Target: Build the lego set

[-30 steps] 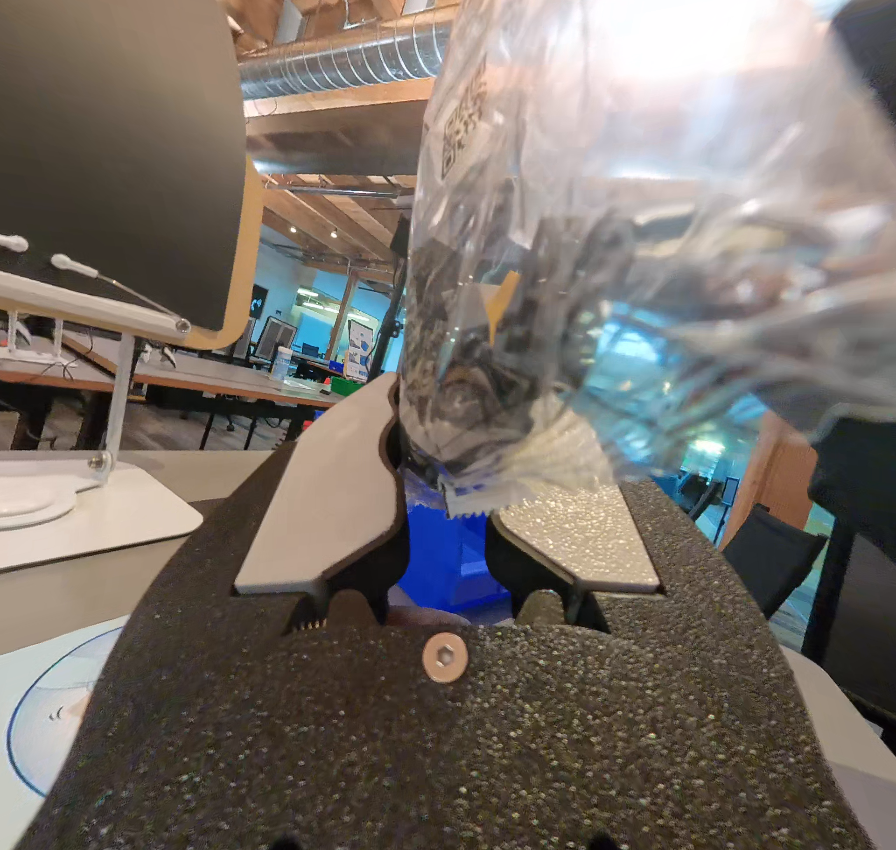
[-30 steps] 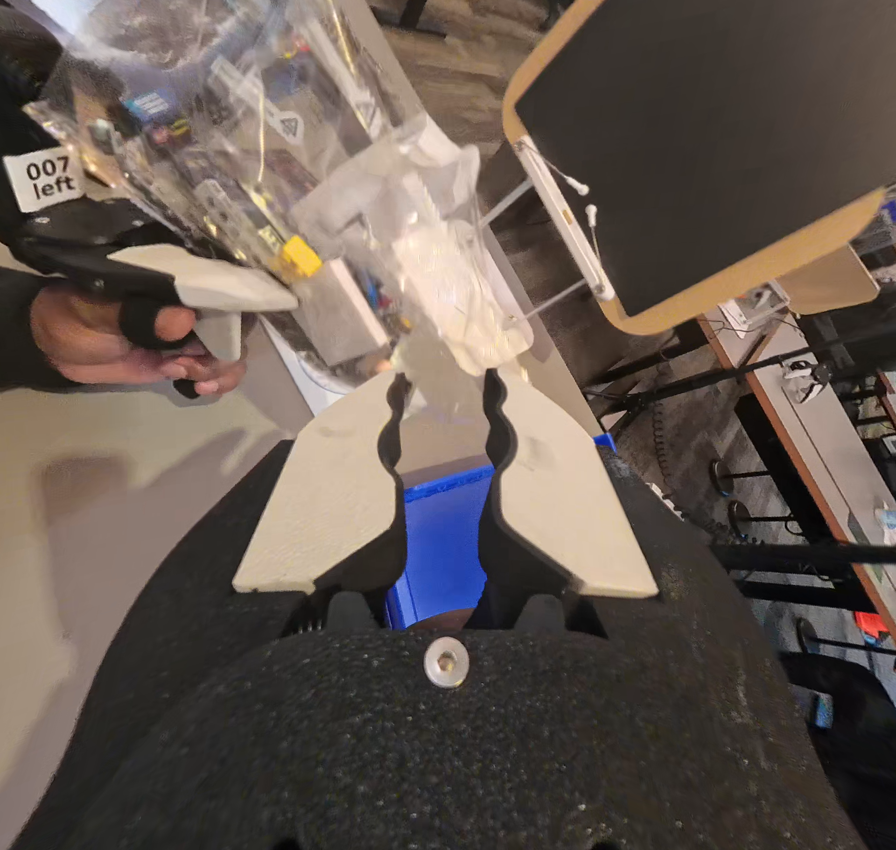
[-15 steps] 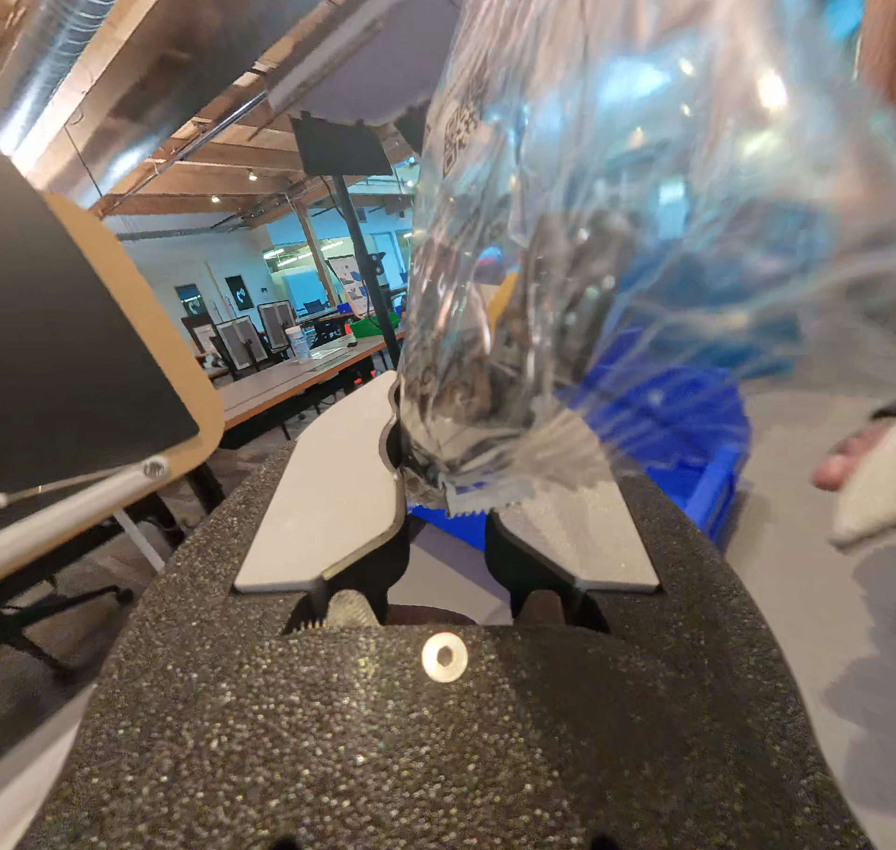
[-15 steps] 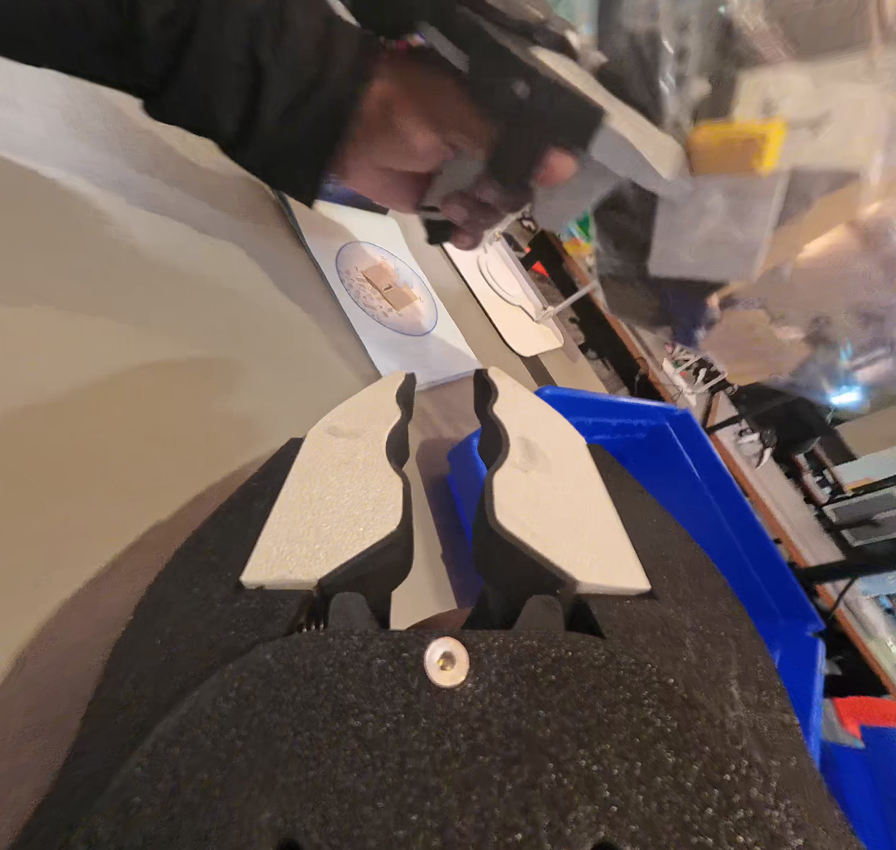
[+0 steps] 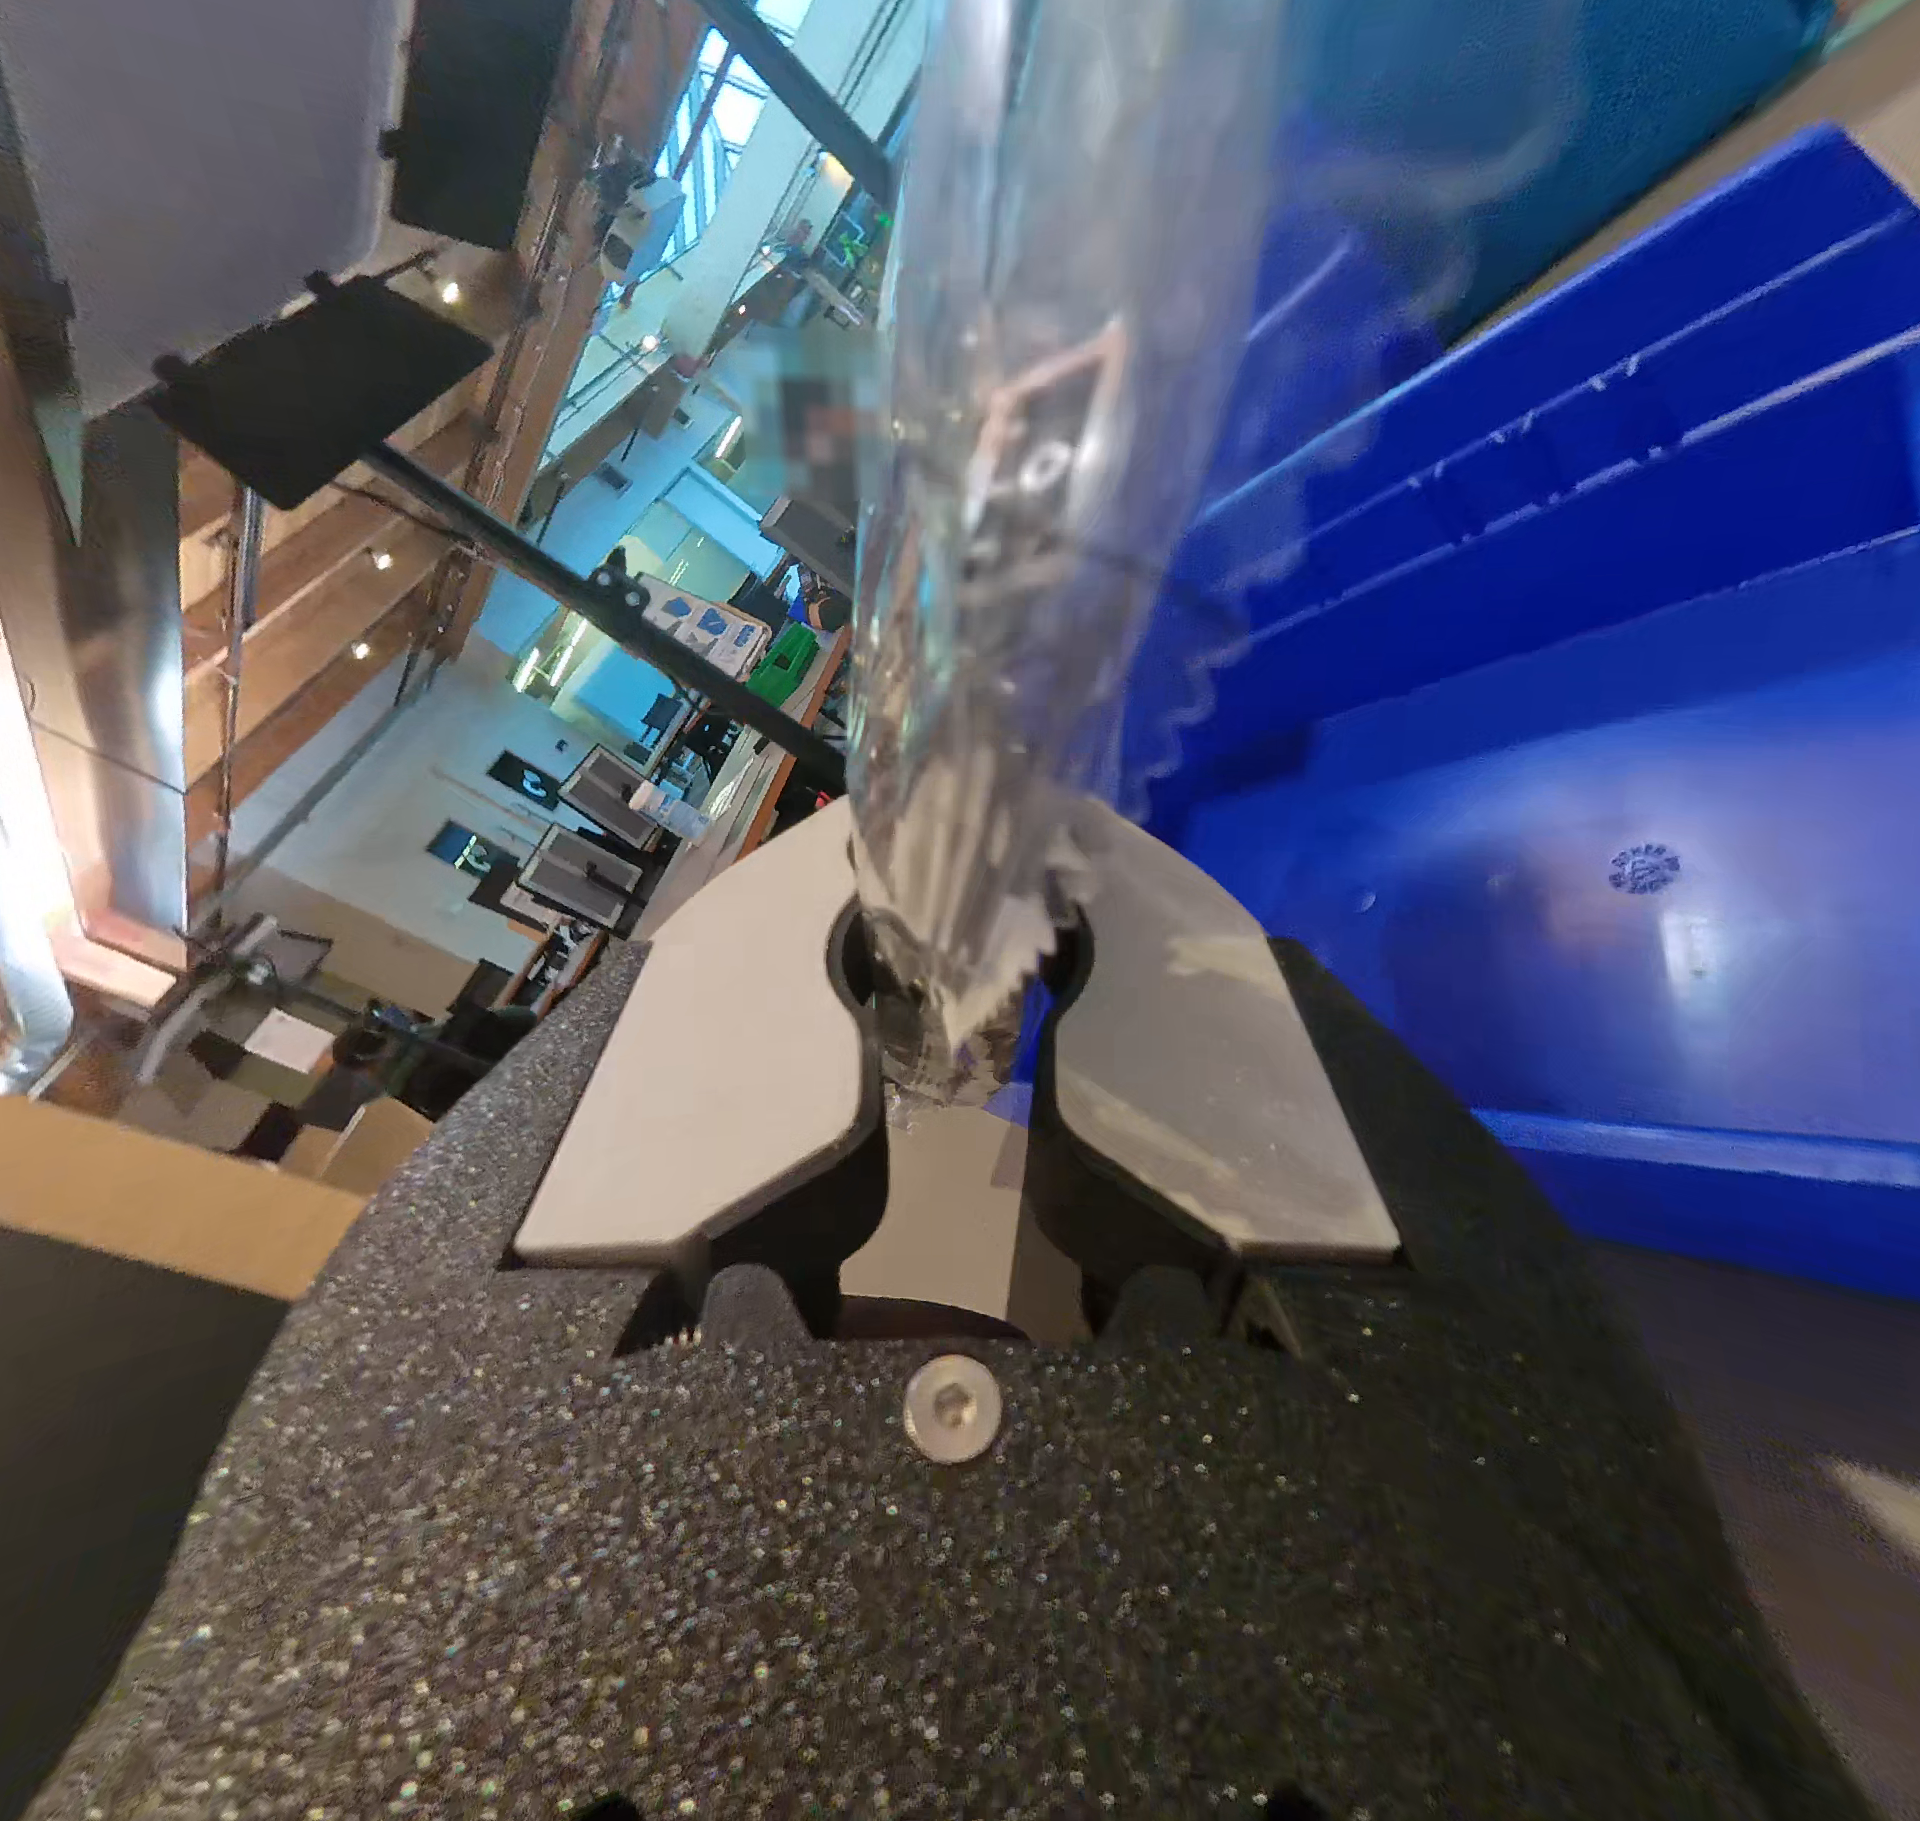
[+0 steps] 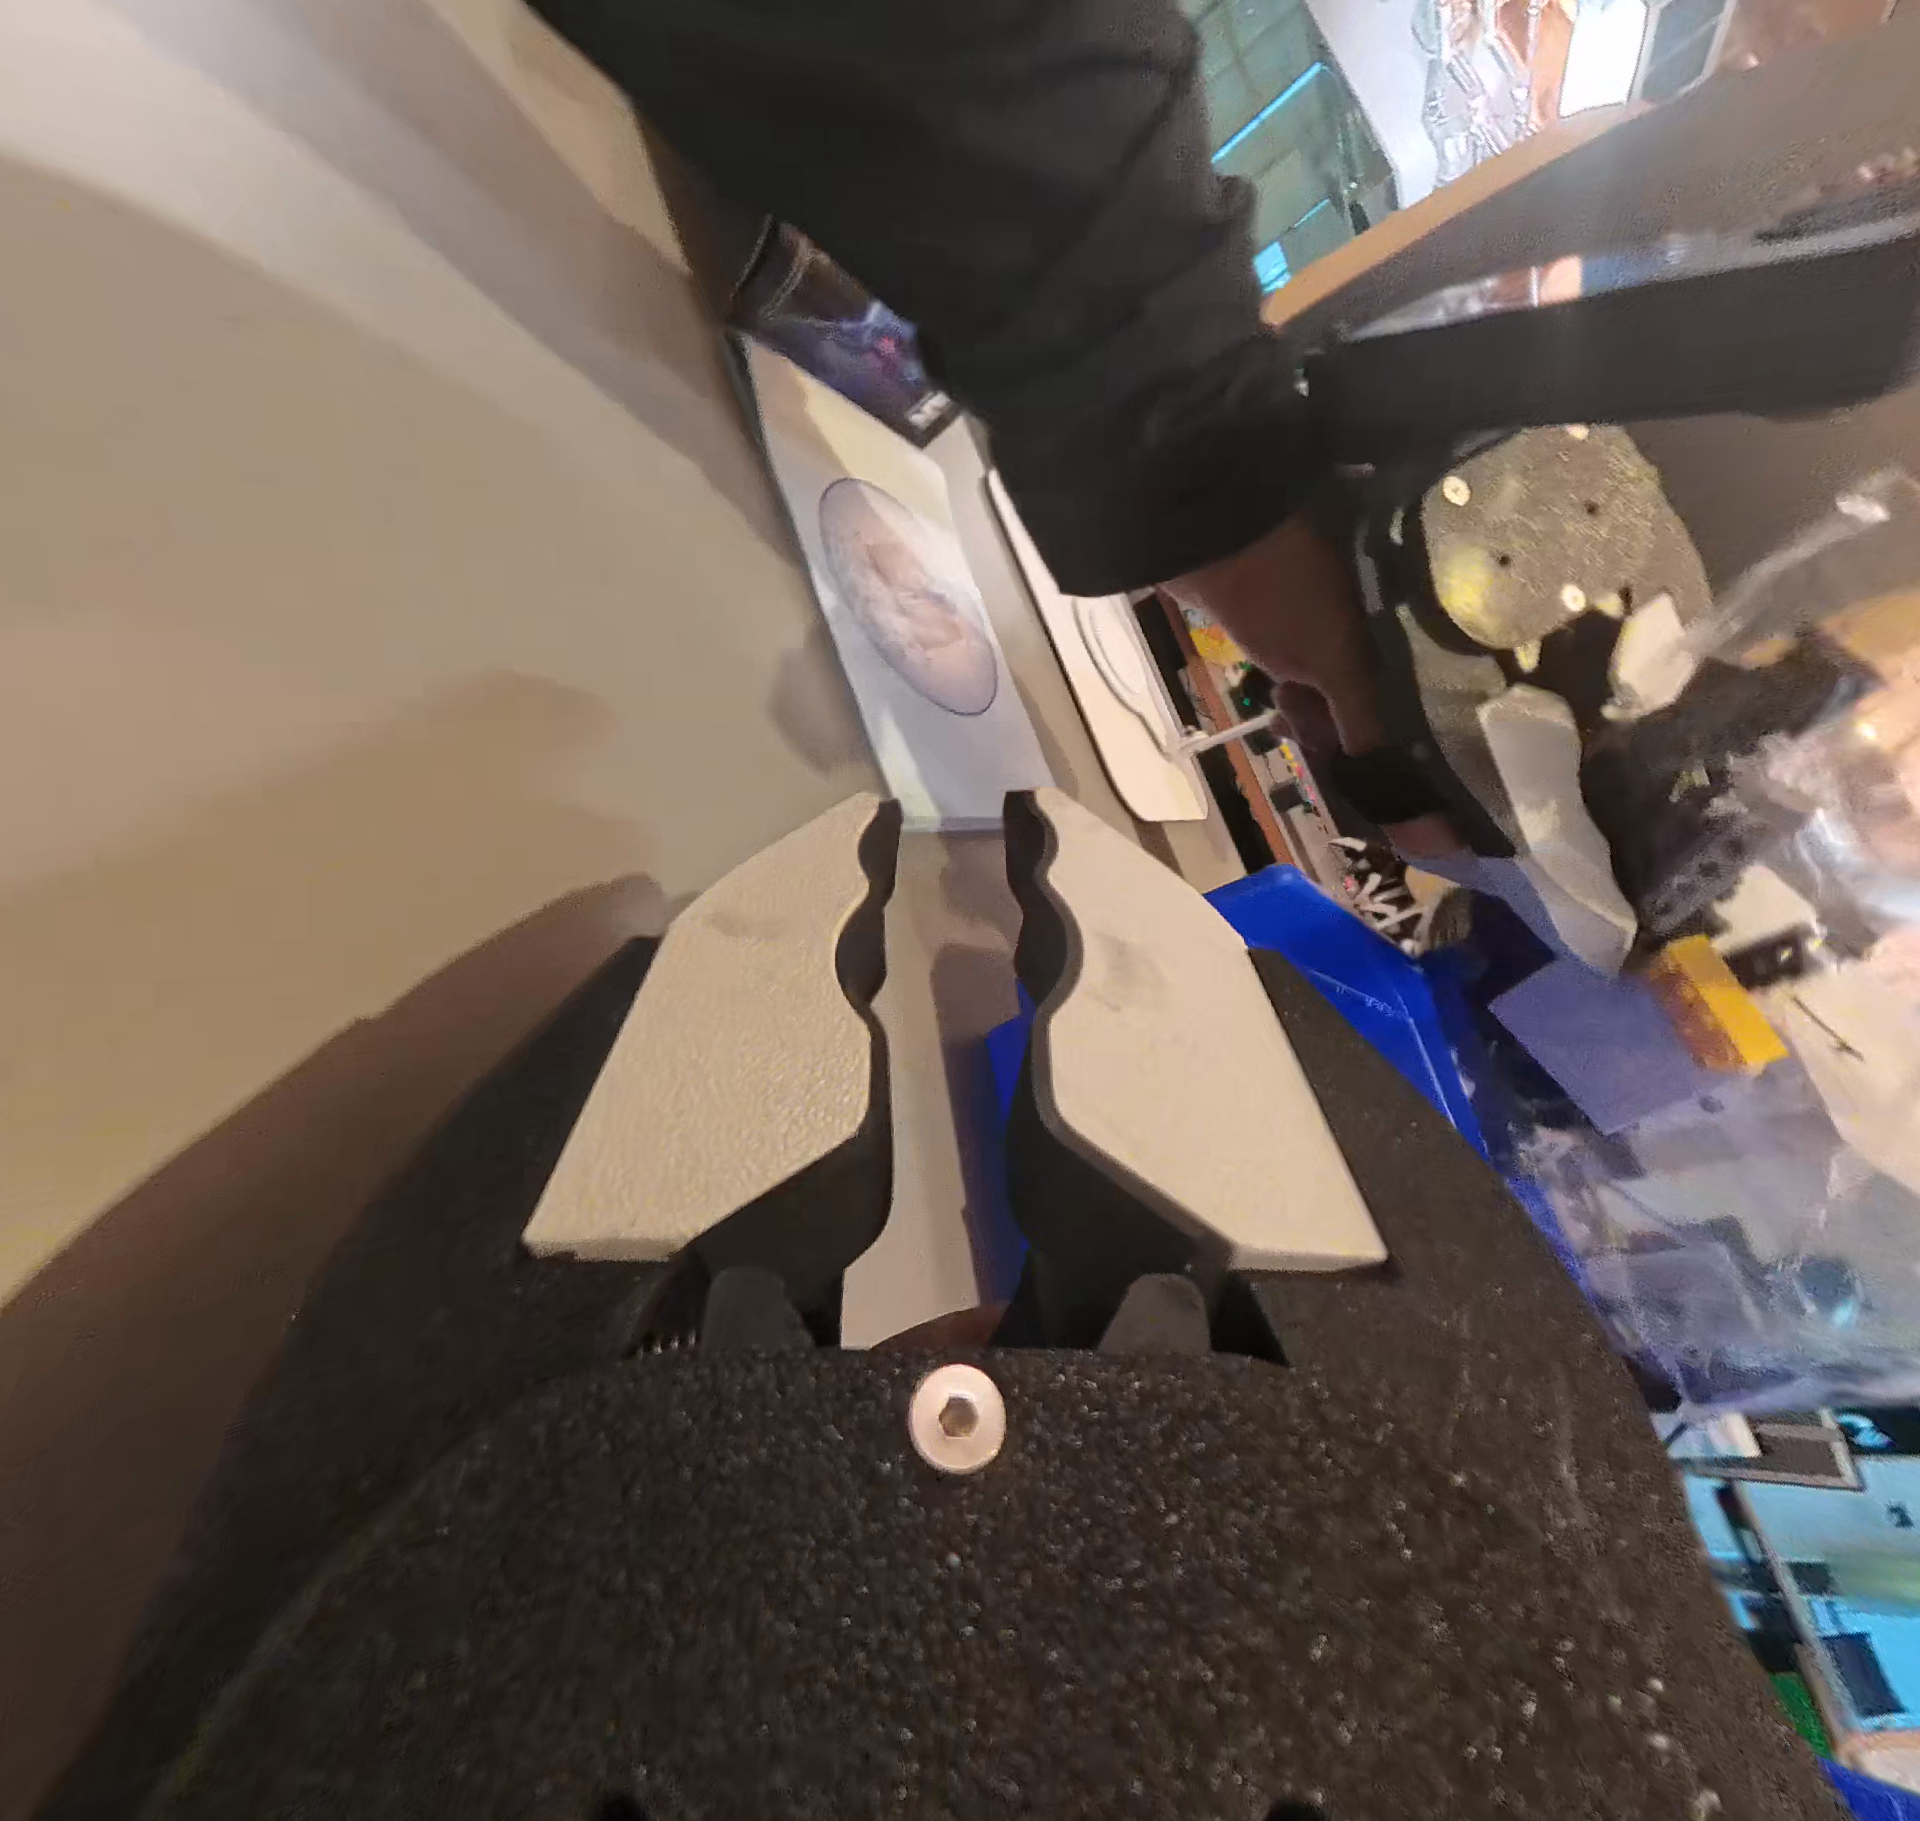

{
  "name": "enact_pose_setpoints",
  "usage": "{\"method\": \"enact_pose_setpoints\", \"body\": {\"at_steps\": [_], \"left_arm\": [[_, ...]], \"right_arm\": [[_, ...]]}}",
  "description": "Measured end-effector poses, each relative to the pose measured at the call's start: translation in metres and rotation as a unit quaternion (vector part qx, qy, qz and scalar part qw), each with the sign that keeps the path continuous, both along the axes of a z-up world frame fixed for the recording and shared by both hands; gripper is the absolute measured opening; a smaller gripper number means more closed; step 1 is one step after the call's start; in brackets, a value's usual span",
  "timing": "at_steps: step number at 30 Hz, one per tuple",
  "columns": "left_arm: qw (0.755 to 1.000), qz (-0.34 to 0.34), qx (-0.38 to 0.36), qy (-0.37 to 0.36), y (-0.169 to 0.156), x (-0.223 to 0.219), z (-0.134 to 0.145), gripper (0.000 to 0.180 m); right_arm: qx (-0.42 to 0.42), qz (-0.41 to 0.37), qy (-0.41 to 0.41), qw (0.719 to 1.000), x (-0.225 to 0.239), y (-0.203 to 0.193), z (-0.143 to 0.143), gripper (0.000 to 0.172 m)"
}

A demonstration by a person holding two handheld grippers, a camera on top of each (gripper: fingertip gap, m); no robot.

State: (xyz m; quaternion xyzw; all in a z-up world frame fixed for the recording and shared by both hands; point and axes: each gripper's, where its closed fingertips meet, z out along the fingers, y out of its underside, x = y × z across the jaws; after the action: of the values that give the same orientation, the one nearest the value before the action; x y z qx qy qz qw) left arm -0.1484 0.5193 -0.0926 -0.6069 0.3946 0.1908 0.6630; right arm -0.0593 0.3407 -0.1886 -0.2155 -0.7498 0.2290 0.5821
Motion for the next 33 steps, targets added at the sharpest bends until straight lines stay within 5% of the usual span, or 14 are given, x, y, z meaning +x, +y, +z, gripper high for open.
{"method": "enact_pose_setpoints", "body": {"at_steps": [10,18,26,33], "left_arm": [[0.988,-0.049,-0.030,0.146,0.007,0.022,-0.027,0.027],[0.975,-0.026,-0.078,0.207,0.031,0.009,-0.037,0.027],[0.937,-0.036,-0.174,0.302,0.045,0.006,-0.054,0.026],[0.908,0.026,-0.213,0.359,0.074,-0.008,-0.057,0.020]], "right_arm": [[0.020,0.016,-0.005,1.000,0.005,-0.010,-0.004,0.020],[0.019,0.027,-0.012,0.999,0.007,-0.016,-0.007,0.020],[0.002,0.029,-0.012,1.000,0.008,-0.014,-0.004,0.020],[0.006,0.037,-0.014,0.999,0.009,-0.019,-0.006,0.019]]}}
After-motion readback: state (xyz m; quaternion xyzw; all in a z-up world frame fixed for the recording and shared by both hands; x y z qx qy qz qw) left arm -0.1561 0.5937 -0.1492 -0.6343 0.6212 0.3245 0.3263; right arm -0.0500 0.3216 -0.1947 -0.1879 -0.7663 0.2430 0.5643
